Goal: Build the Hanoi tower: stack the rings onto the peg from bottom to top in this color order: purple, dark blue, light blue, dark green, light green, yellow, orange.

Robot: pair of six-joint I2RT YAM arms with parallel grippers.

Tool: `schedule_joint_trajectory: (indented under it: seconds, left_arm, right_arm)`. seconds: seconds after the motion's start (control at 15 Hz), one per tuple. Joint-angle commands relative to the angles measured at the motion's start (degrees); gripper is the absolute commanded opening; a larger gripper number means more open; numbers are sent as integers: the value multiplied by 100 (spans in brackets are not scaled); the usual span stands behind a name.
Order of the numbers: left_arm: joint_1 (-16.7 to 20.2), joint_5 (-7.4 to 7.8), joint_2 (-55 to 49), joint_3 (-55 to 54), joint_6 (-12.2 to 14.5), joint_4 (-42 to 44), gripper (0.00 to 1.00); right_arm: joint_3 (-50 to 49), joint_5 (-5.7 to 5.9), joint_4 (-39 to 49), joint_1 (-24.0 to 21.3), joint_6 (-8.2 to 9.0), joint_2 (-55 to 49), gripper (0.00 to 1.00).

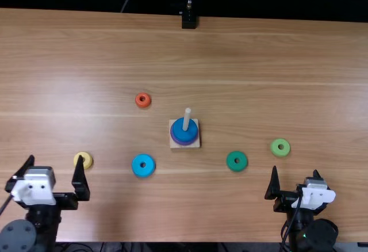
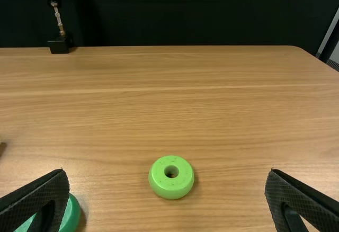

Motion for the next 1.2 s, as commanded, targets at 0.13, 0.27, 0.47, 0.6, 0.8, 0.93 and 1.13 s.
schedule_joint_trajectory:
  seconds: [0.13,0.27,0.47,0.6,0.8,0.93,1.13]
  left_arm:
    - [108,140,1662,1712,65,-145,100]
    - [56,330,2858,2538,65,-767,100]
    - [38,382,4141,3646,76,-2740,100]
    - [38,1068,4826,3830,76,-3257,100]
    - [-226,1827,5486,3655,97,-3267,100]
    - [-964,962,5863,3444,86,-3246,100]
    - [-1632,-651,6162,3365,86,-3235,100]
  right_arm:
    - [-377,6,-397,-71,6,-106,100]
    - [-377,6,-397,-71,6,-106,100]
    - [-377,6,-397,-71,6,-106,100]
    - [-377,6,-397,-71,6,-106,100]
    - [-377,6,-397,-71,6,-106,100]
    - [-377,6,-397,-71,6,-106,100]
    - [-377,6,-397,-71,6,-106,100]
